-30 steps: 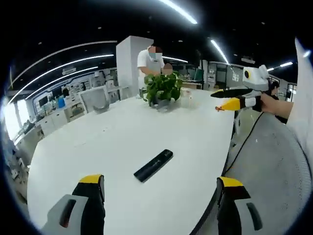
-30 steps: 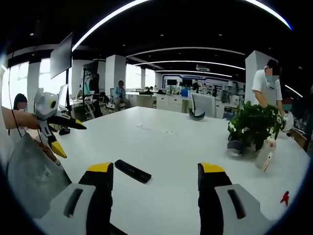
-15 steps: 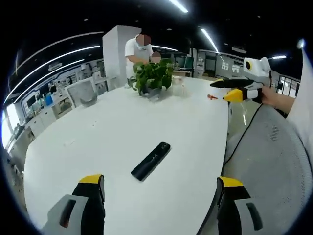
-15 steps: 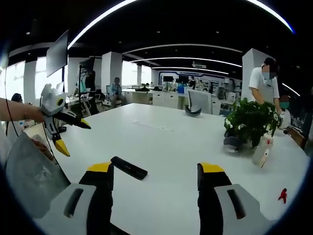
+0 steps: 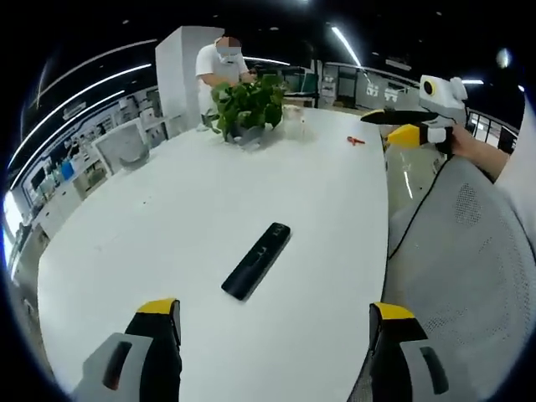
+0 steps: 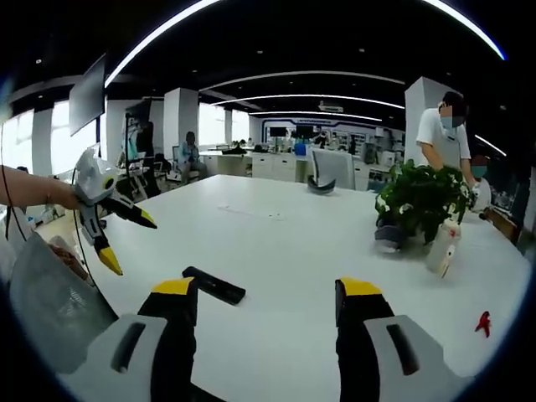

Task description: Press the specified remote control buttons in sequence, fully releasing each button before pressing the next.

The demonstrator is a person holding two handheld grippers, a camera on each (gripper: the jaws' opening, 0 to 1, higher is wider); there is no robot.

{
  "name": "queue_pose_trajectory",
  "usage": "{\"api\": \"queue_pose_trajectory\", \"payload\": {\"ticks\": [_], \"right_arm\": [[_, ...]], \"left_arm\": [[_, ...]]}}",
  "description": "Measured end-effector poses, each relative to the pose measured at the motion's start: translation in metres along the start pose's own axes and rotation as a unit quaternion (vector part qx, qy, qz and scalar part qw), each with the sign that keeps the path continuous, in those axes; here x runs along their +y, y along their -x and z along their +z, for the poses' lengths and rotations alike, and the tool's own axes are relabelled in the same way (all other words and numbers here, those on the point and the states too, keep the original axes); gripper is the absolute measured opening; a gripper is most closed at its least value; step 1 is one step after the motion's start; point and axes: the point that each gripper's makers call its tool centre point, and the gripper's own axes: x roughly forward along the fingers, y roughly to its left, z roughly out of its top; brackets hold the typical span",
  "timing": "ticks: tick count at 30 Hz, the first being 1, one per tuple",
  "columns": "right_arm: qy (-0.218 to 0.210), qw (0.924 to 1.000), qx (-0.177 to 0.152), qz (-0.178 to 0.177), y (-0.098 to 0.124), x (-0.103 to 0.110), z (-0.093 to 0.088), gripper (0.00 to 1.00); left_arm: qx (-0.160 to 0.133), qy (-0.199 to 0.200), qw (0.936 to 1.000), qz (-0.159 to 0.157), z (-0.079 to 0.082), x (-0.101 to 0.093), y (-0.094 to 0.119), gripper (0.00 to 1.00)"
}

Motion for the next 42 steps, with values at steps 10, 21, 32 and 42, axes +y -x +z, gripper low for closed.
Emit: {"api": "queue_pose_trajectory", "payload": {"ticks": [10,21,32,42], "right_arm": [[-0.001,0.9998,0.018,-0.004,-0.001,-0.002,-0.007,0.67],[-0.024,0.9995,0.019,-0.008,0.001,-0.007,-0.01,0.63],[-0.03,0.9987,0.038,-0.015,0.001,-0.009,-0.017,0.61],[-0.038,0.9976,0.049,-0.03,0.002,-0.015,-0.022,0.6]], "left_arm": [[-0.007,0.008,0.9992,-0.038,0.018,-0.004,-0.012,0.98],[0.032,-0.017,0.9986,-0.04,0.01,0.011,-0.032,0.98],[0.053,-0.024,0.9971,-0.049,0.005,0.014,-0.045,0.97],[0.068,-0.032,0.9954,-0.059,0.004,0.014,-0.051,0.97]]}}
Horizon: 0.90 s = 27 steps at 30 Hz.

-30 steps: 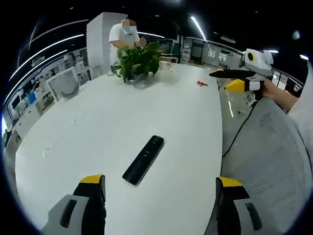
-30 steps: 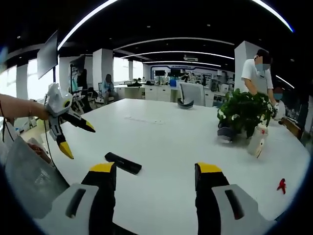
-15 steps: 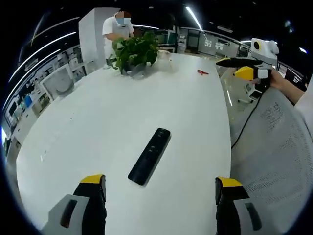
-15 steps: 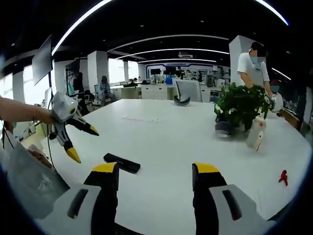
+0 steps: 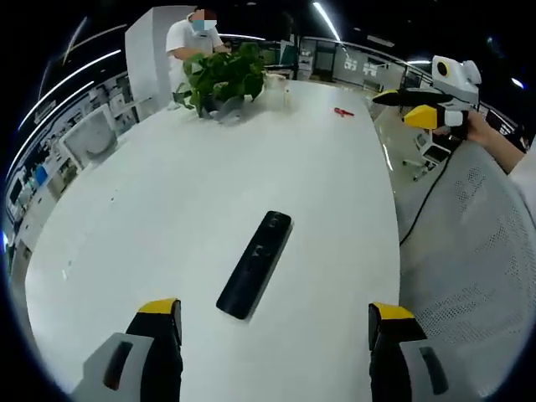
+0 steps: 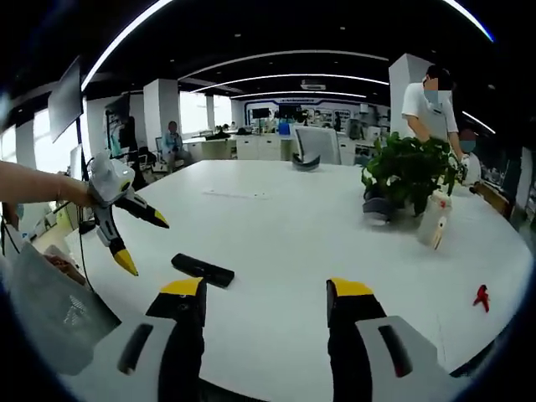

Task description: Press the specified remote control buttons in sequence, fully releasing each button before pressing the next.

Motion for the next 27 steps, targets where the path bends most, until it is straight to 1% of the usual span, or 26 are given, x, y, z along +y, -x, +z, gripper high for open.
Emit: {"api": "queue_pose_trajectory", "payload": {"ticks": [5,10,15,20,23,27], "right_arm": [[0.002,1.0,0.004,0.0,-0.001,0.0,-0.001,0.59],[0.002,1.0,0.004,-0.001,-0.001,-0.001,-0.002,0.59],[-0.003,0.9999,0.007,-0.009,0.0,-0.004,-0.003,0.59],[-0.003,0.9999,0.01,-0.011,0.0,-0.005,-0.004,0.59],[-0.003,0.9998,0.013,-0.011,-0.001,-0.005,-0.005,0.59],[0.002,0.9998,0.018,-0.013,-0.002,-0.006,-0.007,0.59]], "left_arm": [[0.002,0.002,1.0,-0.002,0.001,0.005,-0.003,0.97],[0.012,0.0,0.9999,-0.006,-0.002,0.008,-0.009,0.97],[0.023,-0.012,0.9996,-0.014,-0.003,0.007,-0.012,0.97],[0.024,-0.014,0.9995,-0.018,-0.001,0.01,-0.016,0.96],[0.032,-0.014,0.9991,-0.025,-0.003,0.012,-0.021,0.94],[0.042,-0.018,0.9986,-0.025,-0.005,0.015,-0.026,0.94]]}}
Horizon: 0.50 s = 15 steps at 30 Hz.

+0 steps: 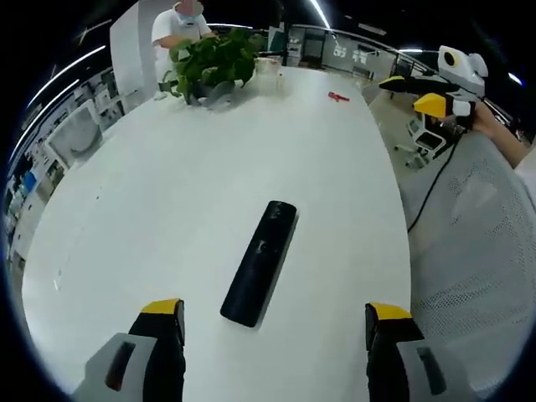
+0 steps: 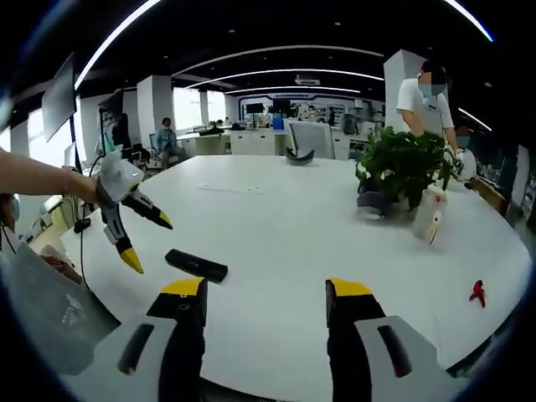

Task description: Press the specified remote control buttons in sequence, fully releasing each button before pressing the next.

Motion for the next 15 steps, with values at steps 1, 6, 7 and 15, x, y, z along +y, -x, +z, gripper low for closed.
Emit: {"api": "queue_pose_trajectory", "payload": {"ticks": [1,6,7,15], "right_arm": [[0.001,1.0,0.002,0.001,0.0,0.0,-0.001,0.59],[0.005,0.9999,0.01,0.006,-0.002,0.002,-0.003,0.59],[0.007,0.9999,0.011,0.008,-0.002,0.003,-0.004,0.59],[0.014,0.9996,0.019,0.014,-0.004,0.005,-0.006,0.59]], "left_arm": [[0.003,-0.003,1.0,0.001,0.0,0.001,-0.001,0.94],[0.008,-0.008,0.9999,-0.002,0.003,0.003,-0.006,0.94],[0.01,-0.008,0.9999,-0.002,0.003,0.003,-0.007,0.94],[0.033,-0.018,0.9992,-0.007,-0.004,0.005,-0.015,0.92]]}}
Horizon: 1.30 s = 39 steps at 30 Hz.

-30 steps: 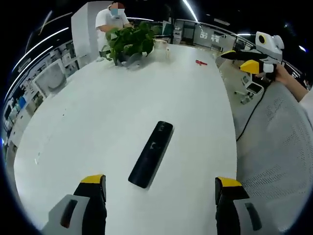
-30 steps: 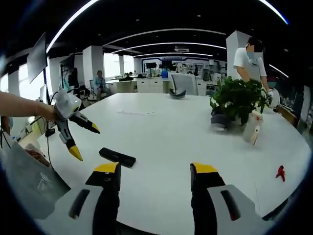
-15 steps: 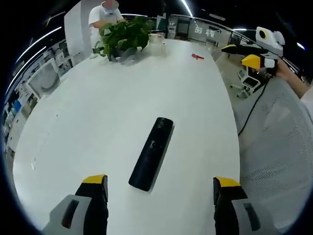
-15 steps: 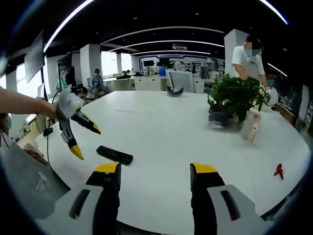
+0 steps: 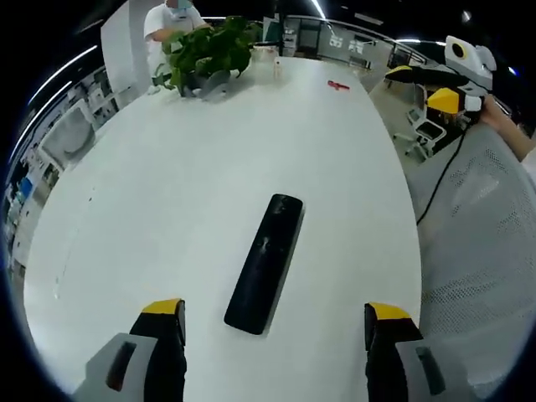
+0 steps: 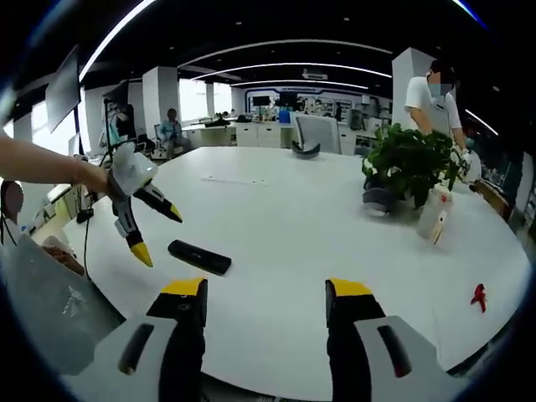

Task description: Press the specified remote control buttons in sequence, fully releasing each button before pressing the next.

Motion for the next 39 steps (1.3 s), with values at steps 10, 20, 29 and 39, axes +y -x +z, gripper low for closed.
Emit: {"api": "queue_pose_trajectory", "payload": {"ticks": [10,20,29,39], "right_arm": [[-0.005,1.0,-0.003,-0.005,0.001,-0.004,0.0,0.58],[-0.006,0.9999,0.001,-0.013,0.001,-0.007,-0.002,0.57],[0.0,0.9999,0.007,-0.008,0.001,-0.005,-0.004,0.56],[-0.004,0.9999,0.007,-0.014,0.002,-0.007,-0.004,0.55]], "left_arm": [[0.021,-0.015,0.9997,-0.005,0.0,0.003,-0.009,0.91],[0.038,-0.021,0.999,-0.011,0.0,0.005,-0.019,0.87],[0.033,-0.025,0.9991,0.0,0.004,0.015,-0.021,0.77],[0.031,-0.046,0.9985,0.002,0.004,0.017,-0.024,0.61]]}}
